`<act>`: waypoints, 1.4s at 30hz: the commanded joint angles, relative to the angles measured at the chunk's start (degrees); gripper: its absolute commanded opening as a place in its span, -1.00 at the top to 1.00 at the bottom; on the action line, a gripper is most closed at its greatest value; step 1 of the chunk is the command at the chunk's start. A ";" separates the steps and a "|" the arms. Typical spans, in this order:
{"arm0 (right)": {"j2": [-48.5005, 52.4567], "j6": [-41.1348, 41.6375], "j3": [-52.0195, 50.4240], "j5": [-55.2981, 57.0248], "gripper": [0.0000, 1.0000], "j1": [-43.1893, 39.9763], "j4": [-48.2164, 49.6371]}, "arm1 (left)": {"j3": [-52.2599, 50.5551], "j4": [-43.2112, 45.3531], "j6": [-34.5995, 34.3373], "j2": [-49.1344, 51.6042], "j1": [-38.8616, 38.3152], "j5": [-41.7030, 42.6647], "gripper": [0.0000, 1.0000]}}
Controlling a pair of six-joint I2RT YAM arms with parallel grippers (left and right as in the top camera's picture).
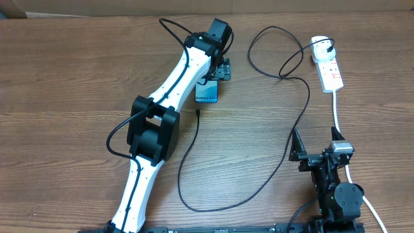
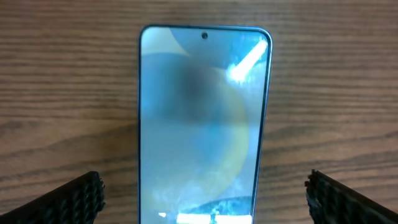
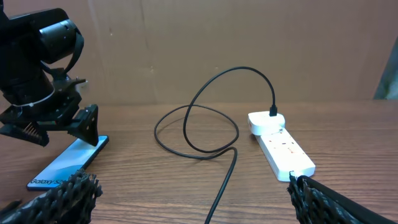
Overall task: Plug charger to phone and switch on socket
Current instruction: 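Lower the open left gripper around the phone's bottom edge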
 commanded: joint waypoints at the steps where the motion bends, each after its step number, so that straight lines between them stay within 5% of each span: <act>1: -0.46 0.37 -0.59 -0.26 -1.00 0.31 0.31 | -0.07 0.24 1.09 0.59 0.22 1.31 -1.00; 8: -0.46 0.37 -0.59 -0.26 -1.00 0.31 0.31 | -4.70 6.19 1.05 0.59 0.59 1.36 -1.00; 42: -0.46 0.37 -0.59 -0.26 -1.00 0.31 0.31 | -6.23 7.76 -1.92 0.59 0.59 -1.09 -1.00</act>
